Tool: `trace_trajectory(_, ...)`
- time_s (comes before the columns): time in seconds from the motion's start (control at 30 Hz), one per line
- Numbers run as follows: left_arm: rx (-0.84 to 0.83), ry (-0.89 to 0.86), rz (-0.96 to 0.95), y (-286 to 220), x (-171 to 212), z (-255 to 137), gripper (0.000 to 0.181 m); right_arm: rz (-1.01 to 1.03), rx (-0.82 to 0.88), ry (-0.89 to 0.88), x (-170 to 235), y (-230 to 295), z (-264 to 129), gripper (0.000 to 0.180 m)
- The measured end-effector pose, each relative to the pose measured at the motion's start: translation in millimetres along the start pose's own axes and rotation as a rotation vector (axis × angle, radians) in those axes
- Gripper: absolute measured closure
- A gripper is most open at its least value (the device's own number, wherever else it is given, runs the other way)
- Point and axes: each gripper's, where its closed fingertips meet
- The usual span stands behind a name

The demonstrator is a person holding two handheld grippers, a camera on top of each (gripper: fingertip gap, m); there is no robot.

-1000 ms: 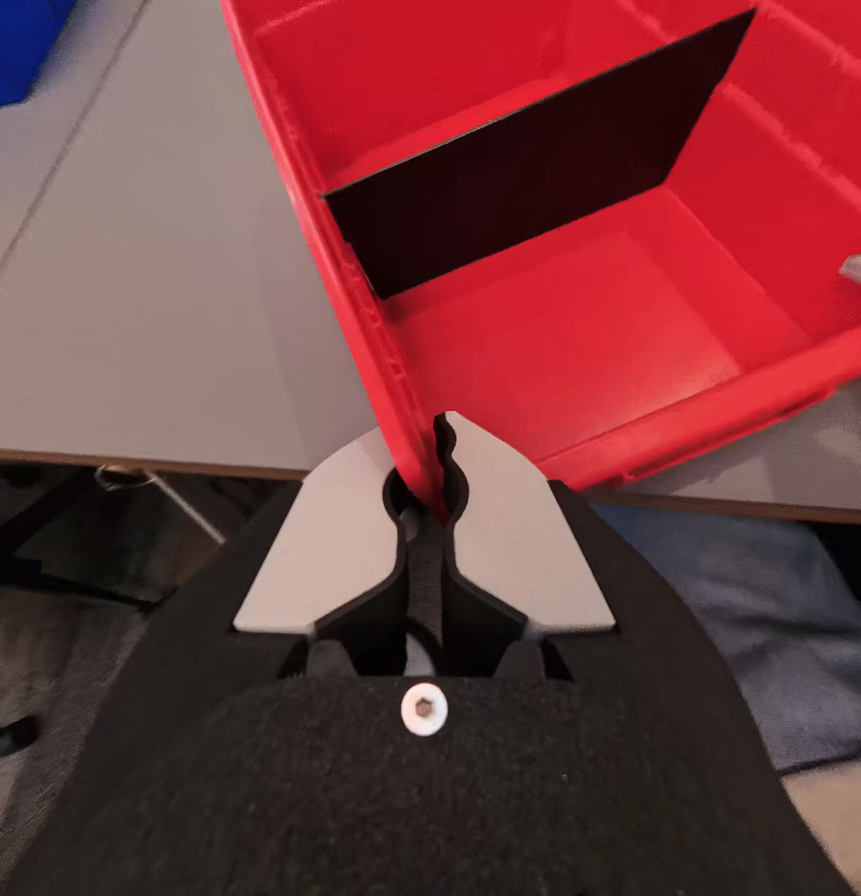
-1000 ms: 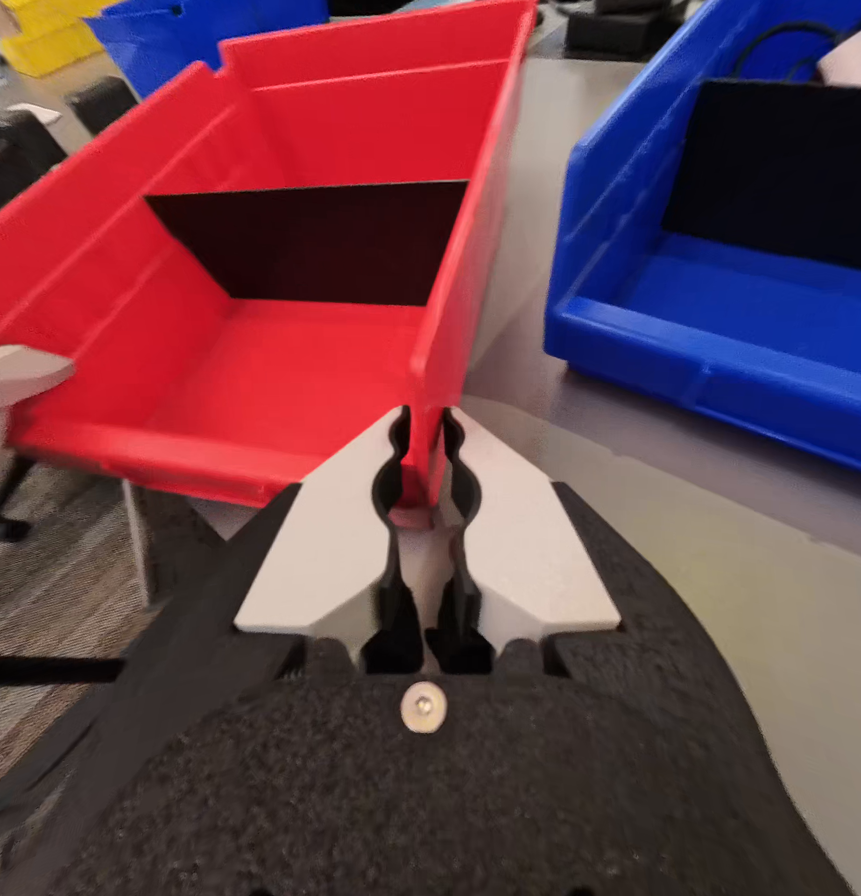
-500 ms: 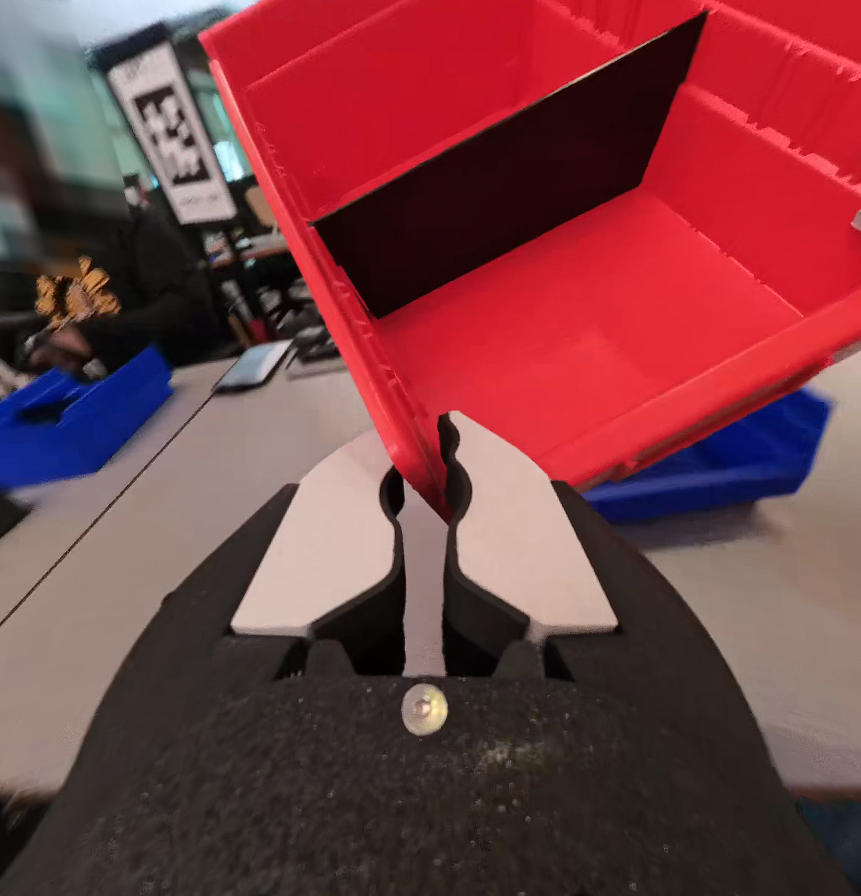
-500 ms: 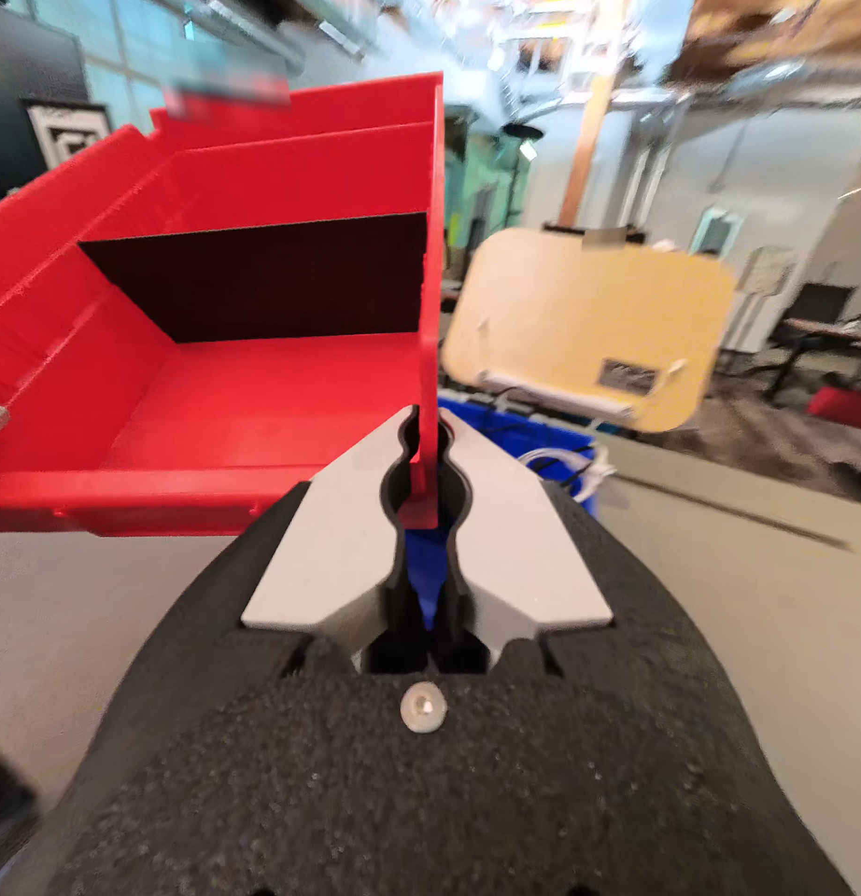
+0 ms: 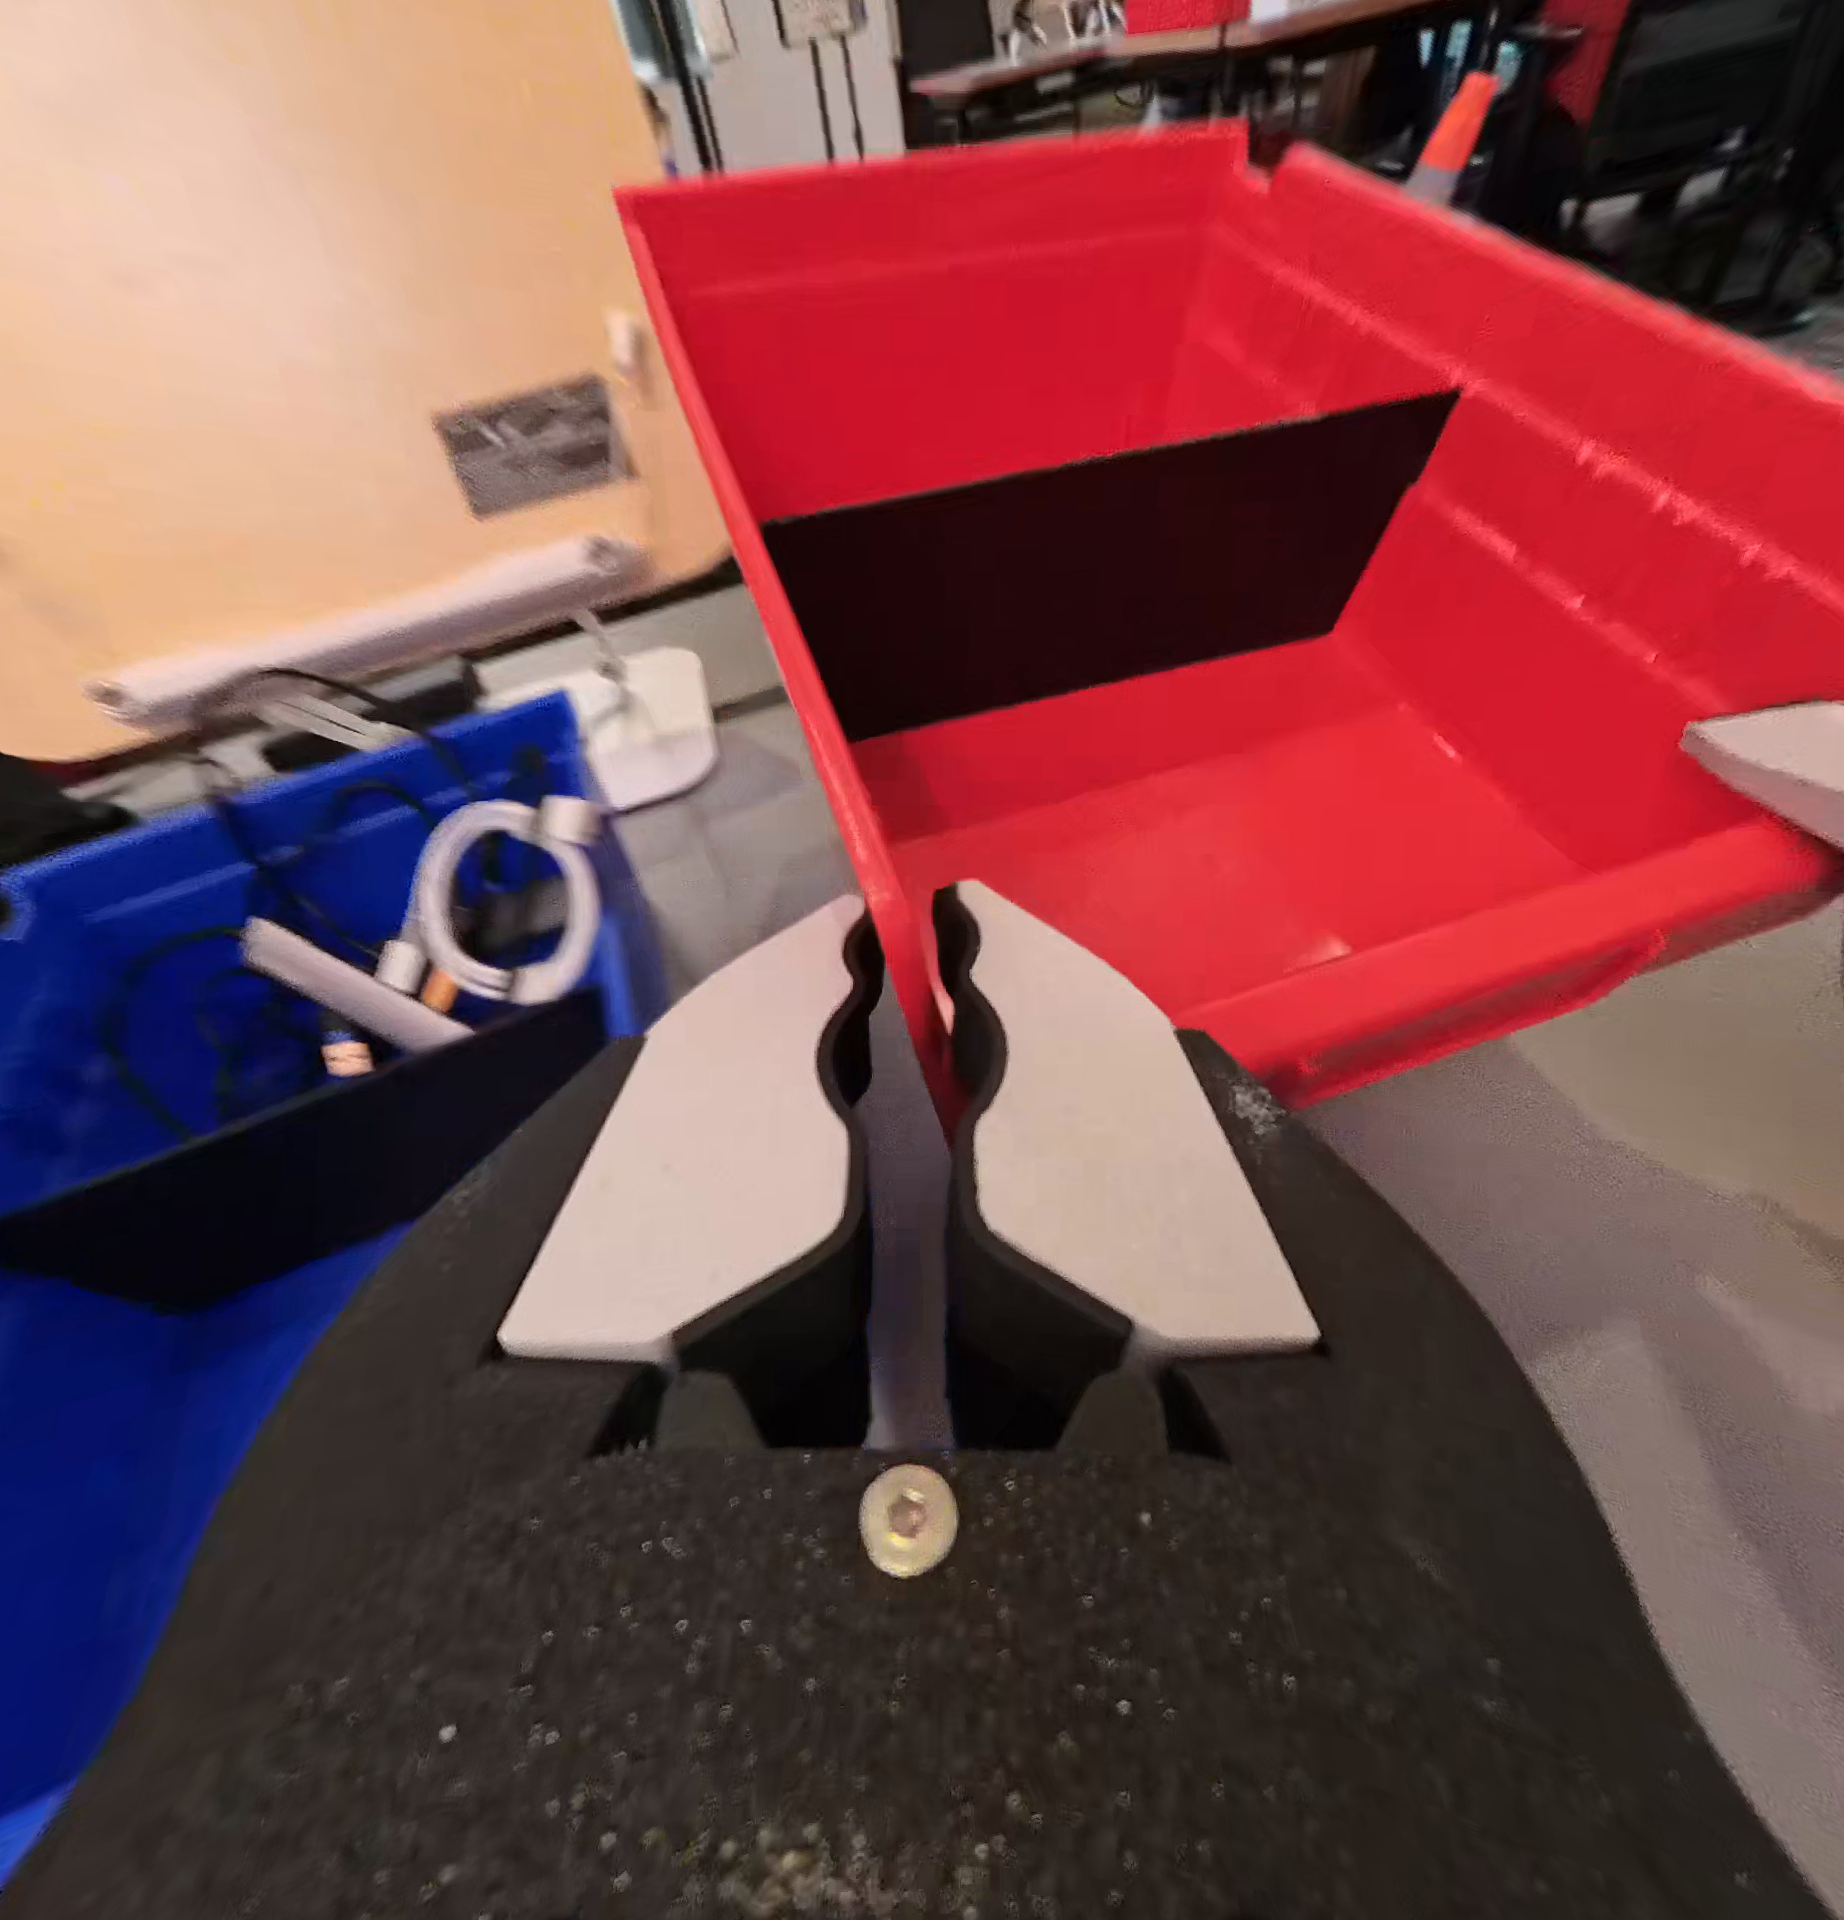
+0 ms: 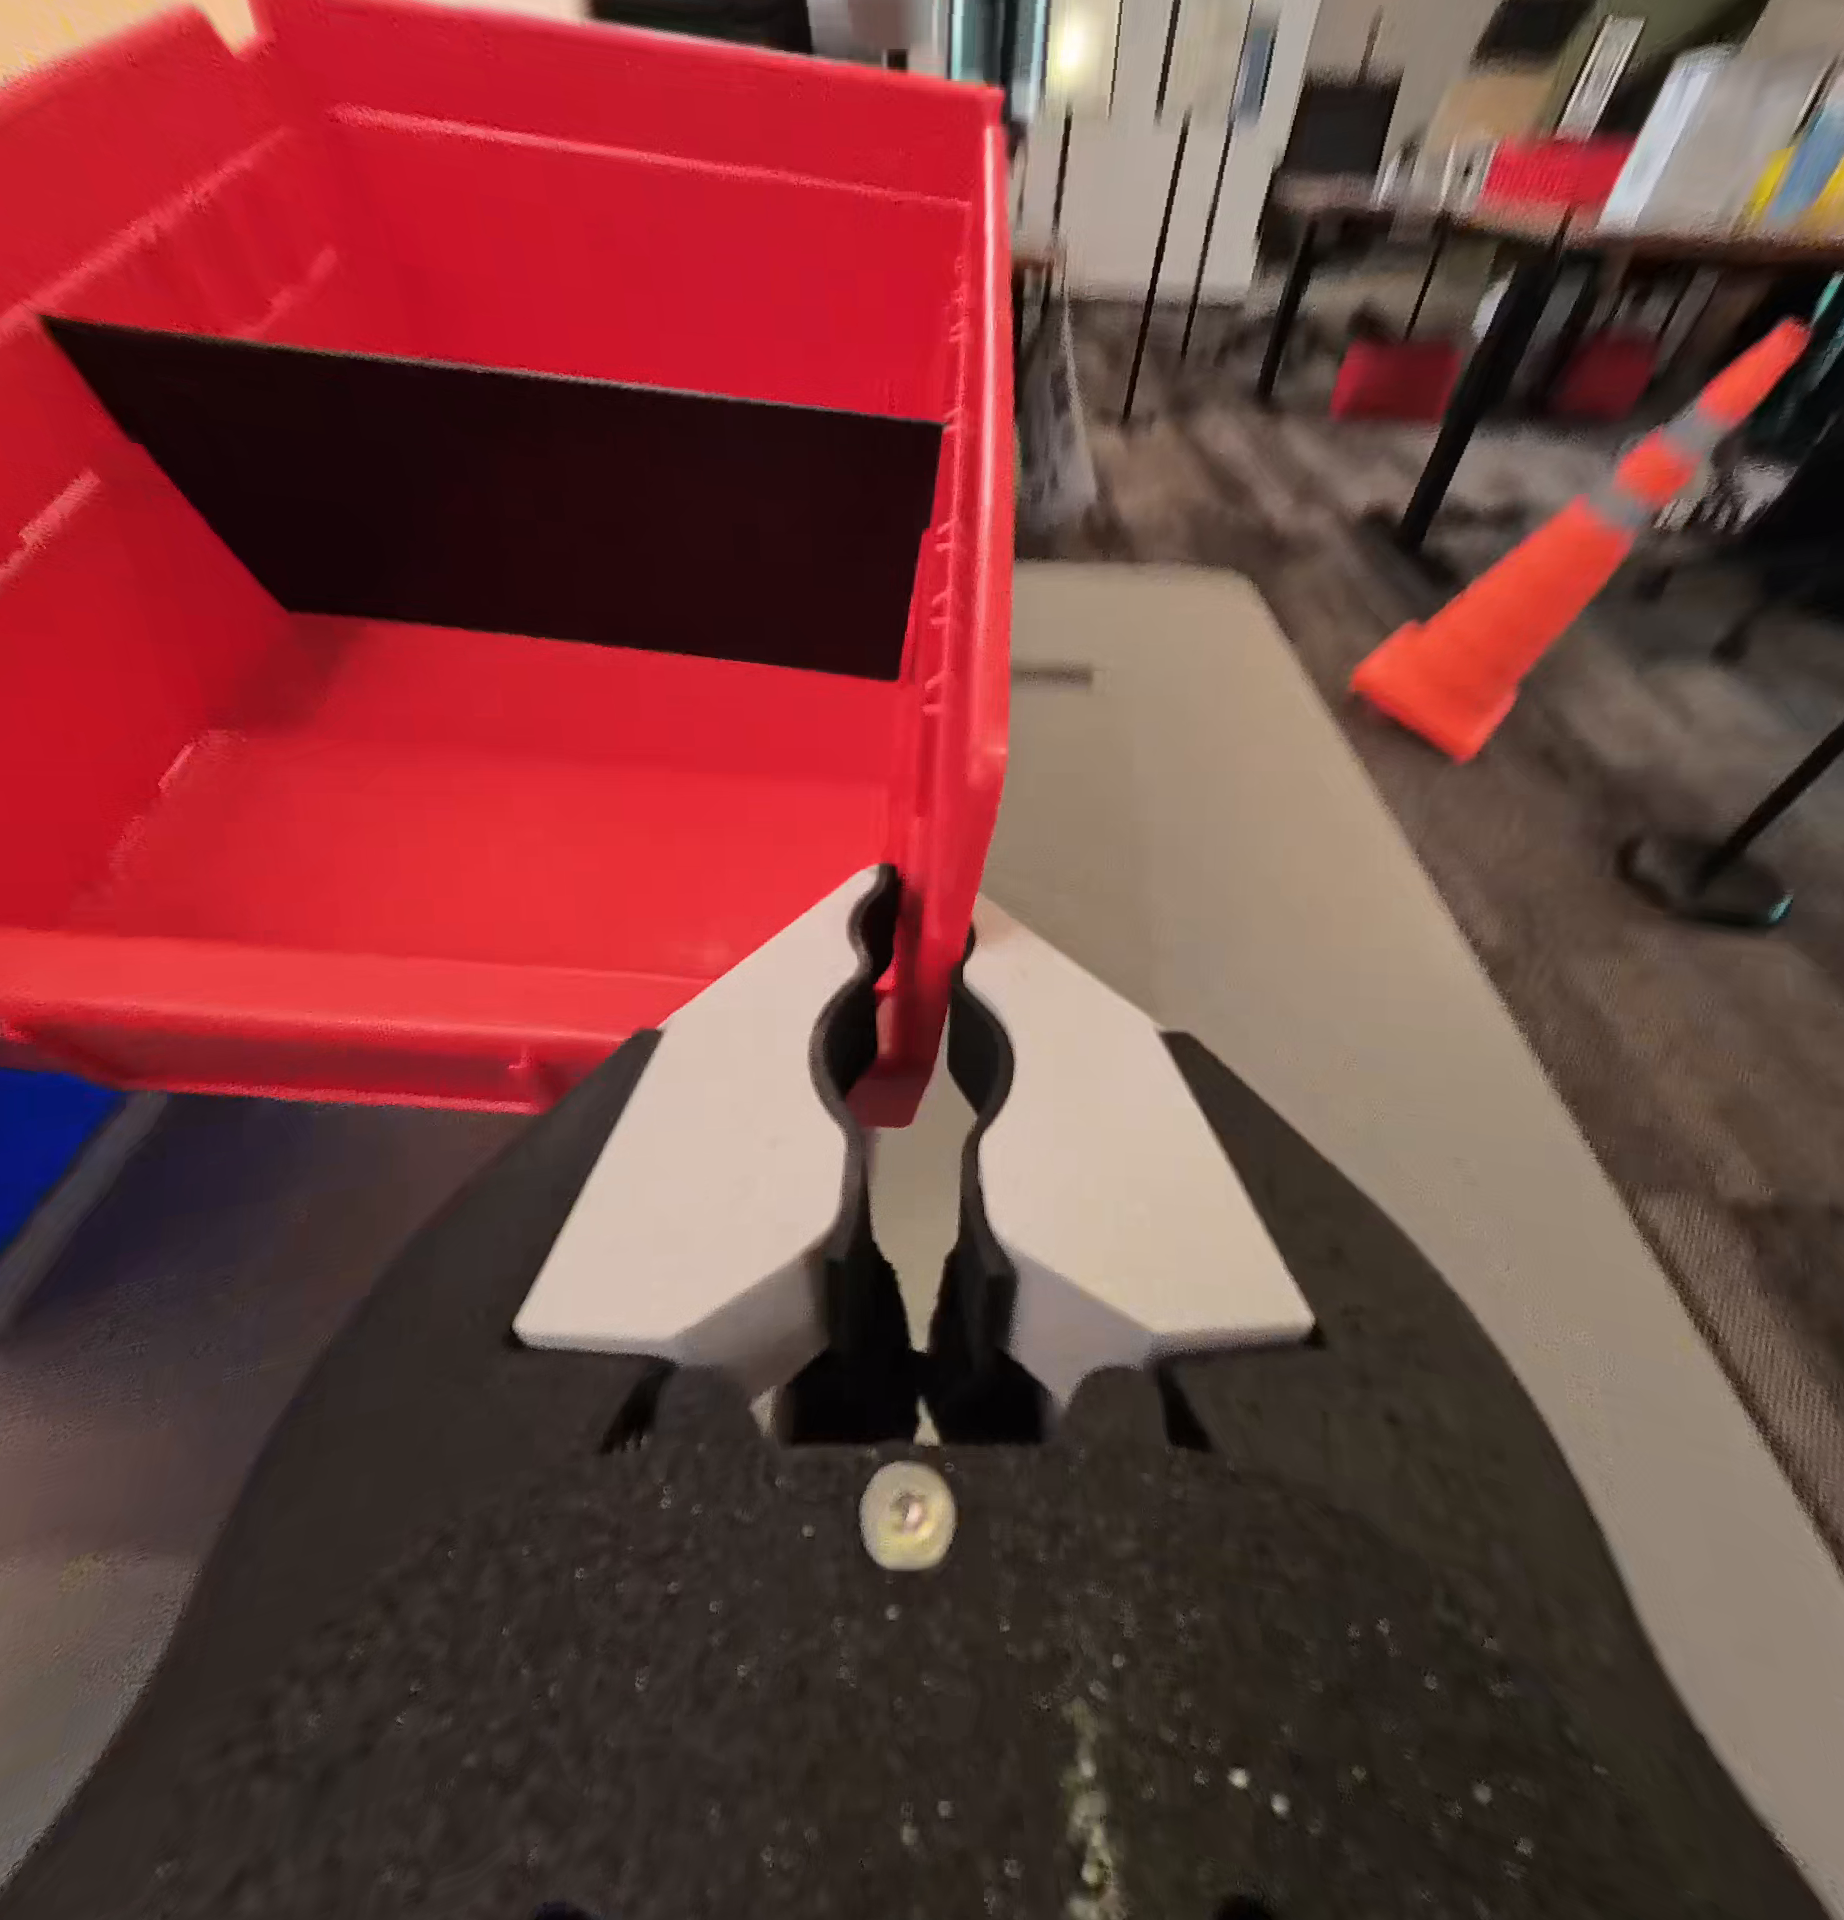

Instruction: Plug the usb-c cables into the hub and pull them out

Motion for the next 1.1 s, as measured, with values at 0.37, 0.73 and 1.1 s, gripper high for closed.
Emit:
trace_trajectory(0.37,0.078,0.137,-0.074,-56,76,36,0.172,0.015,0.029,0.262,90,-48,11,0.175)
trace_trajectory(0.73,0.126,0.080,-0.061,9,43,-49,0.165,0.058,0.046,0.258,89,-60,16,0.171)
trace_trajectory(1.1,-0.178,0.079,-0.115,205,86,-104,0.126,0.000,0.082,-0.211,-48,29,-36,0.129)
Point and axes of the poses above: each gripper's, where its closed fingertips meet, z out along the fingers, x out of its underside, y = z × x across the jaws
